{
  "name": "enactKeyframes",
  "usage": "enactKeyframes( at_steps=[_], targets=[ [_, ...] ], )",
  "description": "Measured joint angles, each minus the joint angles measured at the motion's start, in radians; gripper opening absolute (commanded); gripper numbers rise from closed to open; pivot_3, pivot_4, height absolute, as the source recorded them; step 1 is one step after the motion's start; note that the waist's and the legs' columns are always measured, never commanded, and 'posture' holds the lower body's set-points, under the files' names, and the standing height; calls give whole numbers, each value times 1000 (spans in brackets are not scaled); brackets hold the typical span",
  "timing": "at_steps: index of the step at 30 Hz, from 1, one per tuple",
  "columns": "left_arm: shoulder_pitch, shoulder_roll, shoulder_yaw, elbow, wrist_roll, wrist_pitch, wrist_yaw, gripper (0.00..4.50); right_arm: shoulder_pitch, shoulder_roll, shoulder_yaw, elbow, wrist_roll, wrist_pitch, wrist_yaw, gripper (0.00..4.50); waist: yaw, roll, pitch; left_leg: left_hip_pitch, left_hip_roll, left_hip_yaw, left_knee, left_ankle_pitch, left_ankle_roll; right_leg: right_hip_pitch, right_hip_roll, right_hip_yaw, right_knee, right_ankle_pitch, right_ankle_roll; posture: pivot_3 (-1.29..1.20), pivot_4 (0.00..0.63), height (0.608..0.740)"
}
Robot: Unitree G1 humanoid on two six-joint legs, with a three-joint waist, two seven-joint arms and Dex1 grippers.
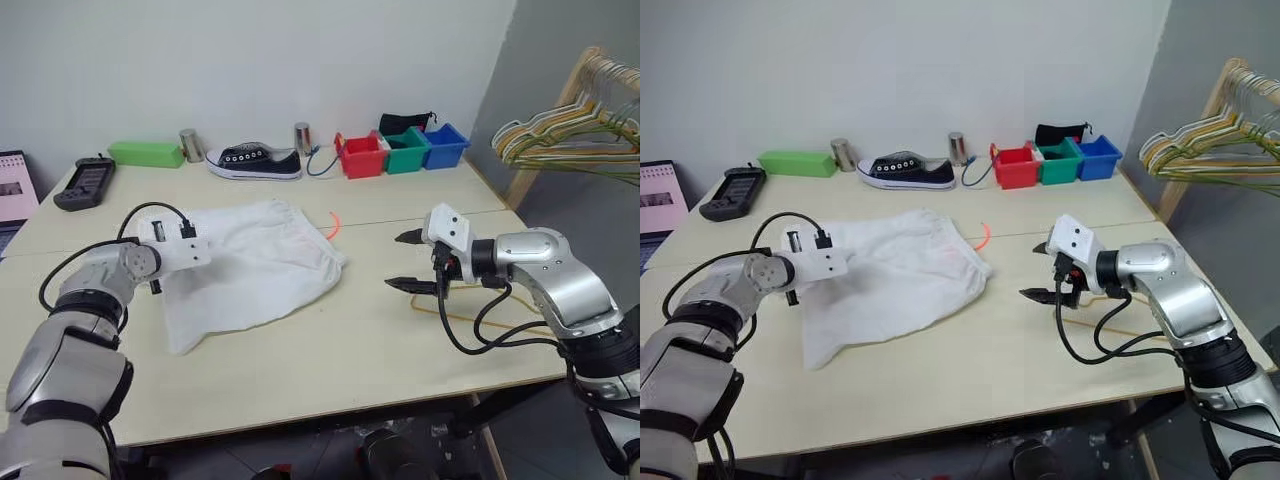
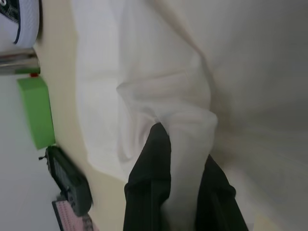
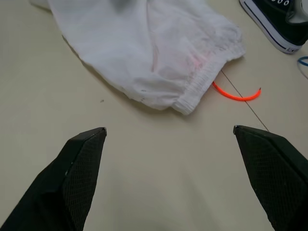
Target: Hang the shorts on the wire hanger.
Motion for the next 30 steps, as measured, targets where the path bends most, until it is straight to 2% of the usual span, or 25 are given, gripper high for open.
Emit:
enactKeyframes(
  at_steps=[3, 8, 13, 15, 19, 22, 25, 27, 30],
  targets=[
    [0, -25, 16, 11, -25, -31, -40, 1033, -34, 27, 34, 72, -52, -81, 4, 4500, 0, 0, 0, -7, 0, -1, 0, 0, 0, -7, 0, -1, 2, 0, 0, -244, 11, 740],
    [12, 14, 61, -4, -62, -65, -117, 2037, -88, 78, 80, 214, -113, -212, 33, 4500, -5, 0, 0, -7, 0, -1, 1, 0, 0, -6, 0, -1, 2, 0, 0, -186, 4, 740],
    [77, 110, 126, -104, -115, -61, -214, 3009, -129, 130, 128, 390, -179, -370, 64, 4500, 1, 0, 0, -6, 0, -2, 1, 1, 0, -6, 0, -2, 4, 0, 0, -127, 9, 740],
    [146, 157, 161, -200, -155, -30, -274, 3453, -161, 165, 154, 485, -225, -451, 62, 4500, 3, 0, 0, -4, 0, -2, 1, 1, 0, -5, 0, -1, 6, 0, -1, -119, 11, 740],
    [351, 274, 253, -474, -259, 110, -421, 4395, -226, 240, 192, 657, -295, -594, 47, 4500, 15, 0, 0, -1, 0, -3, 1, 1, 0, -5, 0, -2, 13, 0, -3, -57, 13, 740],
    [535, 330, 384, -734, -376, 273, -494, 4485, -272, 277, 207, 786, -344, -682, 28, 4500, 37, -1, 0, 2, 0, -3, 1, 1, 0, -4, 0, -1, 16, 0, -8, -22, 13, 740],
    [675, 283, 545, -1058, -579, 479, -528, 4485, -333, 313, 229, 919, -408, -765, -19, 4500, 75, 0, 0, 4, 1, -4, 1, 1, 0, -1, 0, -4, 16, -2, -9, -7, 12, 740],
    [776, 186, 652, -1360, -803, 710, -525, 4485, -392, 359, 251, 1028, -472, -835, -92, 4500, 103, 0, 0, 9, 1, -5, 1, 1, 0, 4, 0, -4, 16, -3, -10, -2, 10, 740],
    [859, 95, 681, -1609, -961, 891, -474, 4485, -447, 401, 271, 1145, -535, -880, -183, 4500, 126, -1, 0, 16, 1, -4, 1, 1, 0, 11, 0, -3, 16, -4, -10, 8, 6, 740]
  ],
)
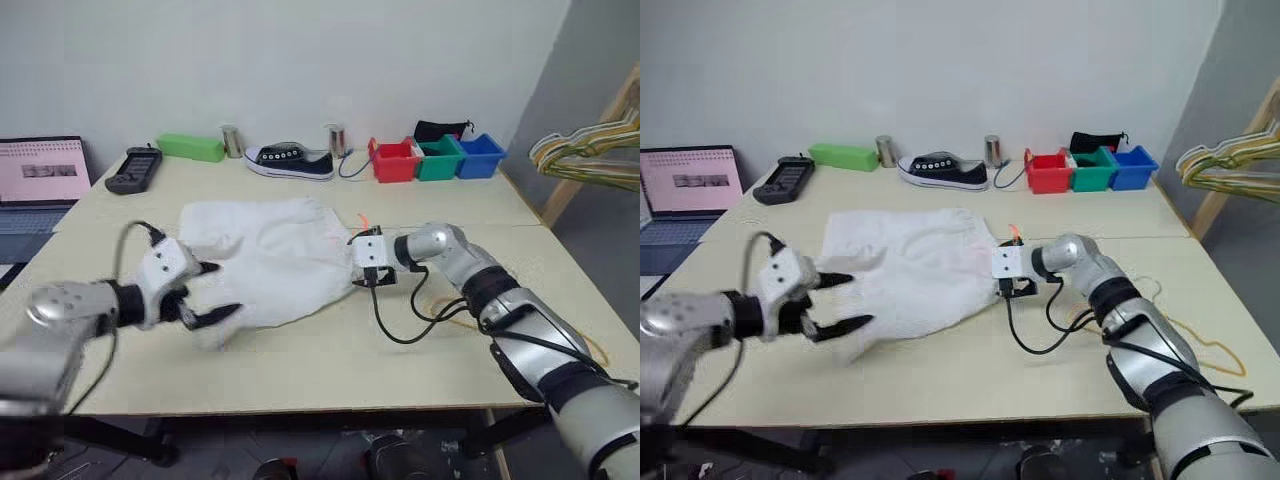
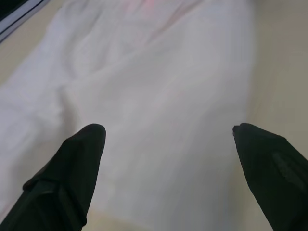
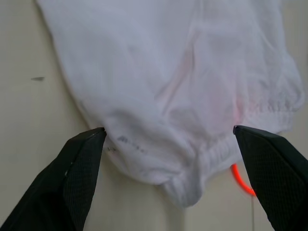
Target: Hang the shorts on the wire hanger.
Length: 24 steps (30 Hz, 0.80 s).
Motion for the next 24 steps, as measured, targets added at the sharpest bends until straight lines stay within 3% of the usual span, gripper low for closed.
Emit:
enactKeyframes(
  at_steps=[9, 18, 24],
  targets=[
    [54, -67, 10, -170, -70, 160, 167, 4485, -61, 37, 70, 167, -172, -73, -183, 4500, 28, -2, -1, 8, 0, -4, 1, 0, 0, 7, 3, 0, 0, -2, -6, 15, 6, 740],
    [92, -66, 15, -196, -87, 178, 188, 4485, -79, -45, 61, 194, -178, -137, 48, 4500, 39, -2, -1, 8, 0, -5, 0, 0, 0, 7, 4, 0, 0, -2, -5, 5, 7, 740],
    [63, -66, 8, -196, -87, 178, 205, 4485, -79, -10, 57, 202, -186, -102, -41, 4500, 38, -2, -1, 8, 1, -6, -1, 0, 0, 7, 5, 0, 0, -2, -6, 1, 11, 740]
  ],
)
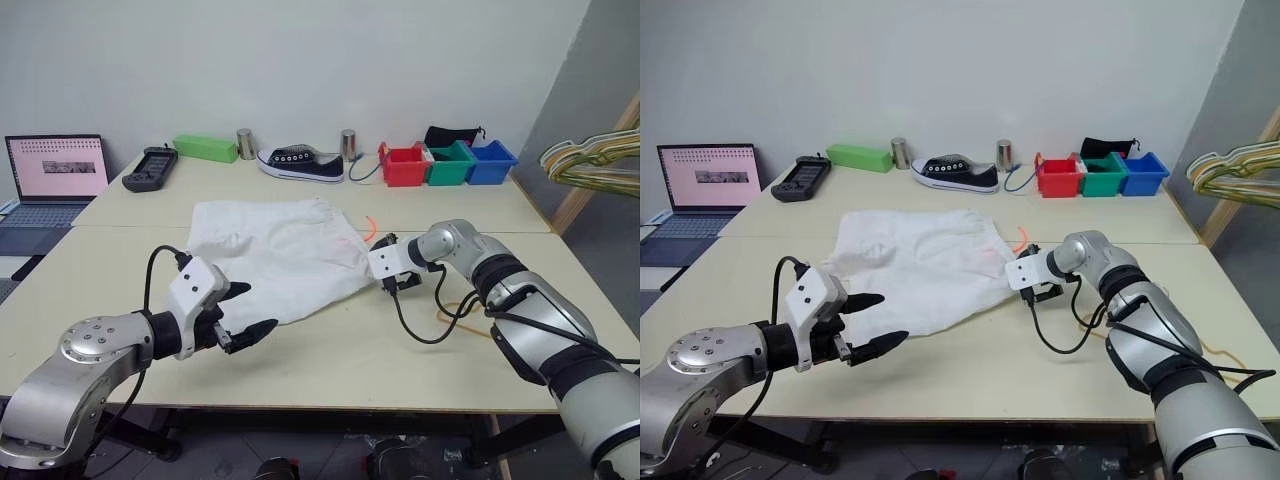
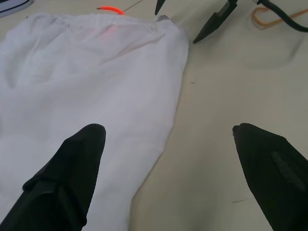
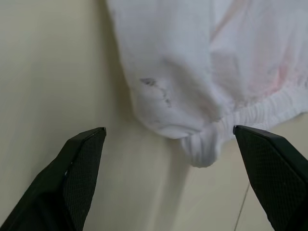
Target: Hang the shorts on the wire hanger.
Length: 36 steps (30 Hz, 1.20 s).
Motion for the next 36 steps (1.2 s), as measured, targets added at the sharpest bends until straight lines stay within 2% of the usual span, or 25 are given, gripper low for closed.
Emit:
enactKeyframes(
  at_steps=[3, 5, 8, 14, 21, 24, 28, 31, 34, 36],
  targets=[
    [-10, 0, -8, 0, 0, 0, 1, 4485, 0, 53, -1, 15, -22, 29, -117, 4500, 1, 0, 0, 0, 0, 0, 0, 0, 0, 0, 0, 0, 0, 0, 0, 9, 10, 740],
    [-10, 0, -15, 0, -1, 0, 1, 4485, 1, 63, -1, 21, -31, 36, -142, 4500, 5, 0, 0, -1, 0, 0, 0, 0, 0, 0, 0, 0, 0, 0, 0, 11, 10, 740],
    [-7, 3, -15, 0, -1, 0, 1, 4500, 3, 65, -2, 28, -31, 39, -146, 3993, 10, 0, 0, -1, 0, 0, 0, 0, 0, 0, 0, 0, -1, 0, 0, 14, 10, 740],
    [28, 4, -15, -3, 1, 0, 2, 4500, 5, 57, -4, 30, -32, 35, -131, 2578, 10, 0, 0, -1, 0, 0, 0, 0, 0, 0, 0, 0, 0, -3, -5, 16, 10, 740],
    [48, 13, -18, -7, 13, -6, 3, 4500, 25, 31, -15, 30, -30, 19, -80, 598, 10, 0, 0, -1, 0, 0, 0, 0, 0, 0, 0, 0, -1, -3, -6, 11, 8, 740],
    [76, 19, -22, -8, 26, -22, 1, 4500, 51, 8, -27, 26, -22, 8, -33, 28, 11, 0, 0, -1, 0, 0, 0, 0, 0, 0, 0, 0, -1, -3, -6, 2, 7, 740],
    [86, 28, -27, -8, 44, -42, -1, 4500, 80, -31, -38, -18, 4, -21, 41, 28, 10, 0, 0, -1, 0, 0, 0, 0, 0, 0, 0, 0, -1, -4, -6, -9, 9, 740],
    [109, 33, -40, -8, 51, -49, -3, 4500, 145, -79, -66, -125, 52, -21, 144, 28, 11, 0, 0, 0, 0, 0, 0, 0, 0, 1, 0, 0, -3, -4, -6, -20, 9, 740],
    [141, 60, -44, -8, 66, -73, -27, 4500, 268, -134, -101, -363, 141, 58, 311, 28, 11, 0, -1, 0, 1, -1, -1, 0, 0, 3, 0, -2, -5, -5, -7, -19, 14, 740],
    [174, 94, -42, -4, 83, -95, -52, 4500, 384, -159, -118, -614, 209, 205, 417, 28, 13, -1, -2, 0, 1, -3, -2, -1, -1, 4, 0, -2, -5, -7, -8, -19, 14, 740]
  ],
)
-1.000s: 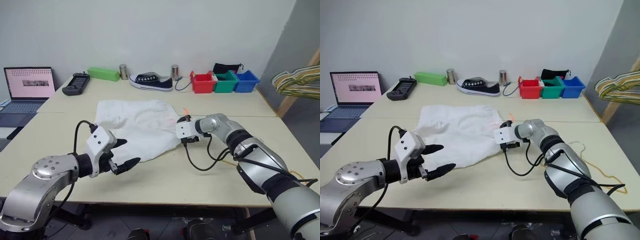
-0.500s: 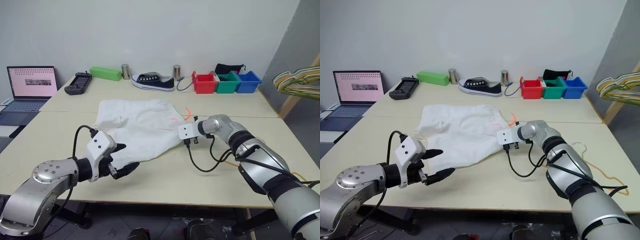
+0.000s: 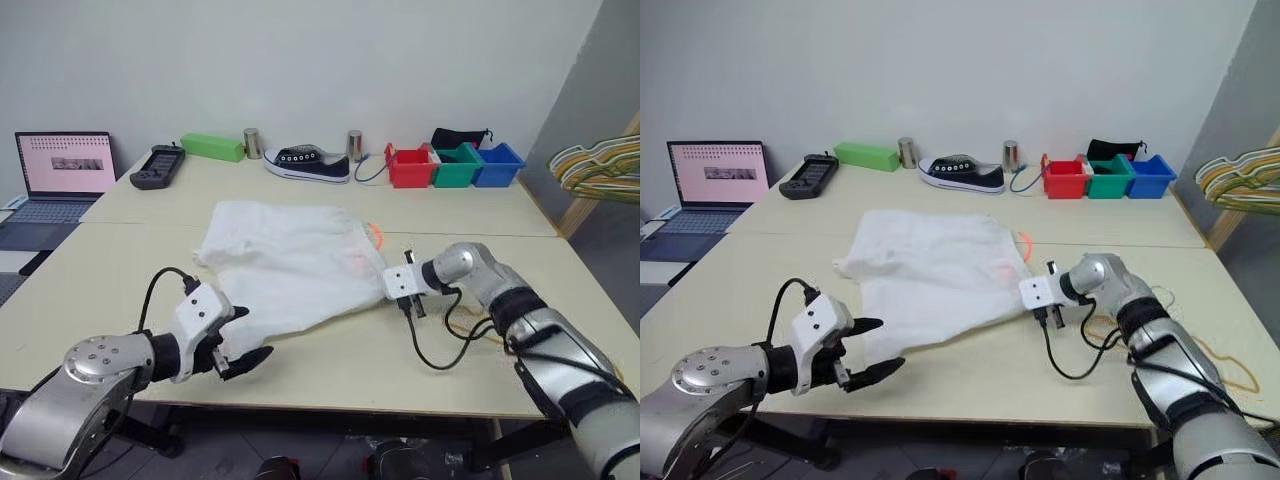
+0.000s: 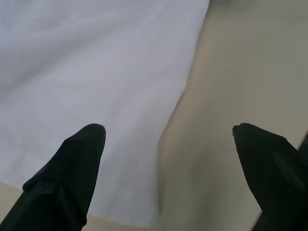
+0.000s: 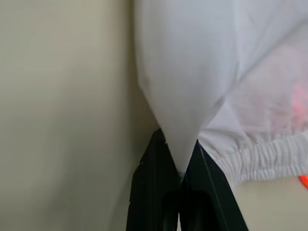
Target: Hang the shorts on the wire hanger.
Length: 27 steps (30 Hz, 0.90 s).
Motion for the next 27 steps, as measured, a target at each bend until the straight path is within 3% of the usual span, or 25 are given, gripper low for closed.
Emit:
enactKeyframes(
  at_steps=[4, 11, 16, 27],
  targets=[
    [41, 48, 17, 27, 19, -43, -52, 4500, 106, 65, 15, -297, 36, 317, 80, 28, -8, 1, 0, 5, 2, 1, -4, -1, -1, 0, 1, 1, 0, -1, -2, -2, 32, 740],
    [69, 69, 51, 40, 38, -74, -82, 4500, 110, 251, 92, -403, 37, 634, 47, 28, 7, 3, 2, 7, 2, 2, -9, -1, -2, -7, 1, 2, -3, -2, -3, 22, 39, 740],
    [100, 68, 56, 33, 42, -76, -80, 4500, 85, 209, 86, -417, 79, 657, 65, 1013, 32, 3, 3, -3, 2, 3, -9, -2, -3, -12, 0, 1, -10, 0, 0, 19, 41, 740],
    [133, 15, 90, 31, 101, -151, -17, 4500, 76, 68, 56, -553, 157, 635, 101, 3461, 51, 3, 3, -5, 3, 8, -13, -4, -6, -13, 0, 2, -10, -1, -2, 15, 41, 740]
  ],
)
